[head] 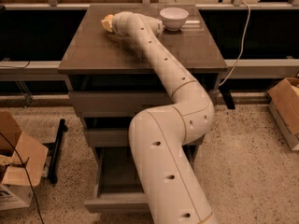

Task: Place orange into bottom drawer

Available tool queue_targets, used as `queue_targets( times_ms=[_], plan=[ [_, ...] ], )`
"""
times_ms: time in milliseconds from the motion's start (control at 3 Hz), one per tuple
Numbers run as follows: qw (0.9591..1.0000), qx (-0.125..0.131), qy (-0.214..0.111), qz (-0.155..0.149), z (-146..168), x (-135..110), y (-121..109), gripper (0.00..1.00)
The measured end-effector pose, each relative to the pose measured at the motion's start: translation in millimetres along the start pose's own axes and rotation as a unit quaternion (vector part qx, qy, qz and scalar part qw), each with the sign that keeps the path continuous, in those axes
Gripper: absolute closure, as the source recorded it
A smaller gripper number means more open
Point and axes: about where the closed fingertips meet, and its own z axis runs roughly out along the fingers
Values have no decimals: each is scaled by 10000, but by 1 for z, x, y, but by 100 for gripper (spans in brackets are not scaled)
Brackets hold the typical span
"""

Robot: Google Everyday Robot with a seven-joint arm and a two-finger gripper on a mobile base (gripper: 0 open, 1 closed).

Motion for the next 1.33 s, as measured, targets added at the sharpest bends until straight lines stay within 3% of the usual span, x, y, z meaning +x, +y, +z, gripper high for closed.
queue_targets(
  times_ms=[333,667,1000,1333],
  plan=[
    [9996,-250,-119,-52,-27,-26,-1,100],
    [9985,-432,260,-196,-70,-39,-3,100],
    [9919,-844,945,-82,-120,-26,16,100],
    [9808,-1320,1411,257,-175,-8,42,100]
  ],
)
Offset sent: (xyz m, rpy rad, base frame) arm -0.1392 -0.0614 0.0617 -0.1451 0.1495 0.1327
